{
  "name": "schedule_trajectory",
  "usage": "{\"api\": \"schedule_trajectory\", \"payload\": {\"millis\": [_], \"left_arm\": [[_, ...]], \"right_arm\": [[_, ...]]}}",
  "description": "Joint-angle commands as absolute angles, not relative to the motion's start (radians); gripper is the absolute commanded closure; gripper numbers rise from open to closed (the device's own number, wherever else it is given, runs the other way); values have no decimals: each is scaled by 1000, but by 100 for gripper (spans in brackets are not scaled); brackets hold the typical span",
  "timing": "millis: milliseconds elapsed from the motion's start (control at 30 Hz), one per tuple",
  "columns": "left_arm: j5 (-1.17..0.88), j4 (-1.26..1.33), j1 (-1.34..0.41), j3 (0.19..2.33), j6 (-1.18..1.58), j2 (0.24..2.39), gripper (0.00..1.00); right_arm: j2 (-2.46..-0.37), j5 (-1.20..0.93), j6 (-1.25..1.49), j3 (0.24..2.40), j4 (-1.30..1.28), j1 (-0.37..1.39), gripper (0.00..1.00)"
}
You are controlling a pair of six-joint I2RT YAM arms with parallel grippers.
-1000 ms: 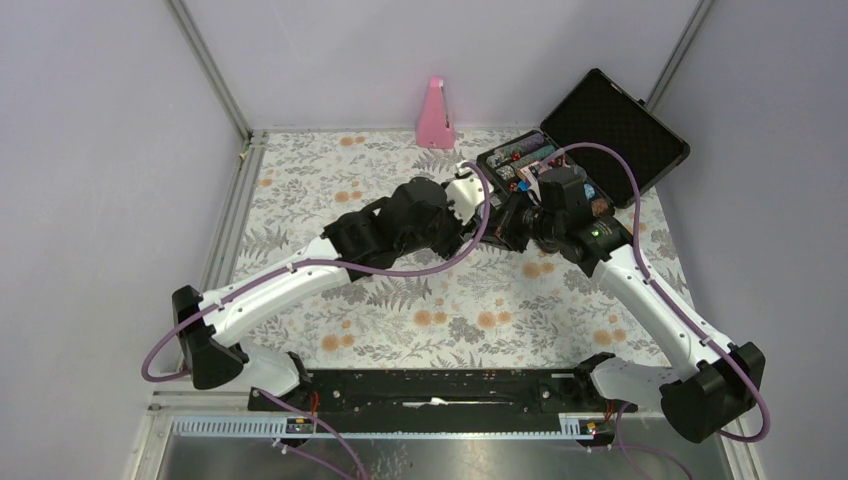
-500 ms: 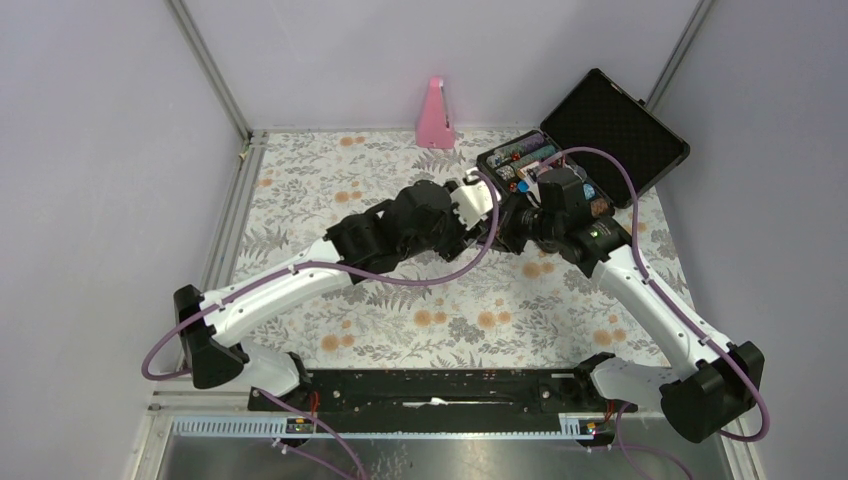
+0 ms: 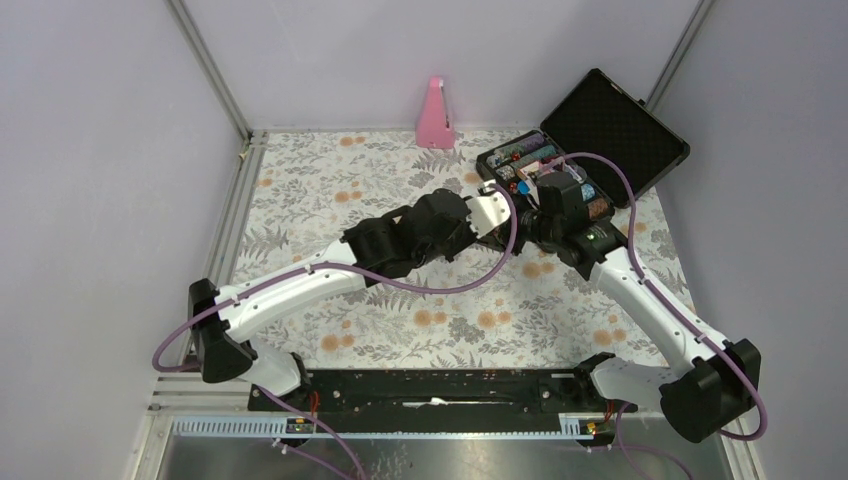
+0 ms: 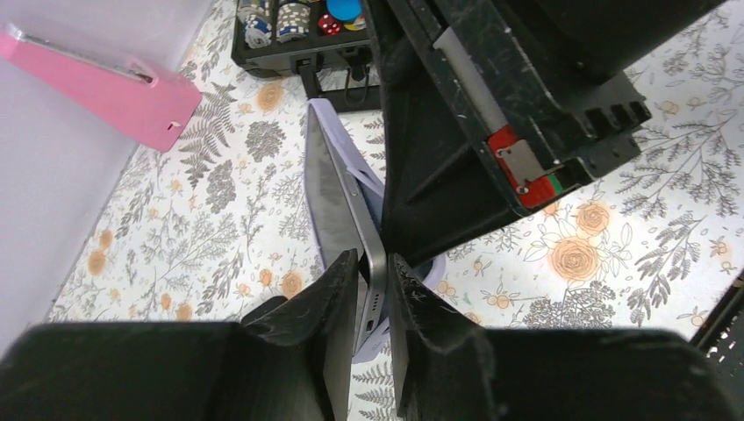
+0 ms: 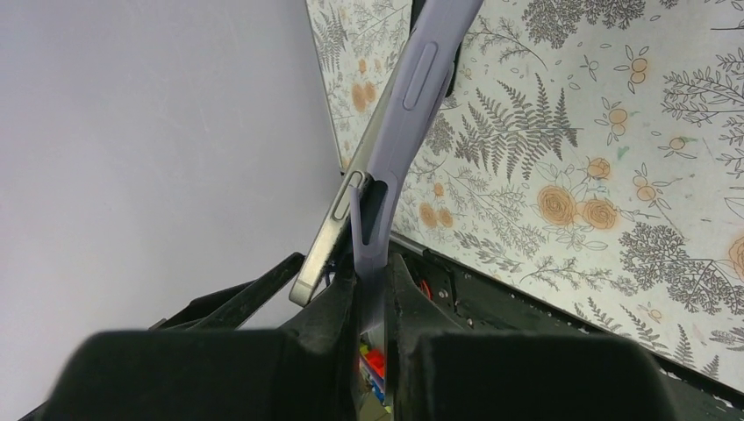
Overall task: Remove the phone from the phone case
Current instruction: Remove the phone case from the phone.
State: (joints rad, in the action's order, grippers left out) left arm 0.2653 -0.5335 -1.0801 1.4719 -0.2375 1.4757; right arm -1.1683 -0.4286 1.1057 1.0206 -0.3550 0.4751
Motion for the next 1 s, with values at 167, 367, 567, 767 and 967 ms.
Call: {"api": "schedule_trajectory", "payload": {"millis": [167,367,567,767,967], "left_arm": [[453,-488,-1039,1489,-228,1469,79],[349,-519,-1026,1456,-160,1480,66],[299,-525,-996,1476,-110,1493,76],[310,-549,-994,1480,-120,1539,76],[340,-542,-992,1473,-147,1565,74]], "right_arm": [[-1084,-548,1120,996,-276,484,100],[-1053,-591,1140,1010,-222,483,100],[-1037,-622,1118,1017,-260,484,100],[-1012,-649,1090,1051,-267,482,100],[-1009,-675,1082,1052,-311,475,100]]}}
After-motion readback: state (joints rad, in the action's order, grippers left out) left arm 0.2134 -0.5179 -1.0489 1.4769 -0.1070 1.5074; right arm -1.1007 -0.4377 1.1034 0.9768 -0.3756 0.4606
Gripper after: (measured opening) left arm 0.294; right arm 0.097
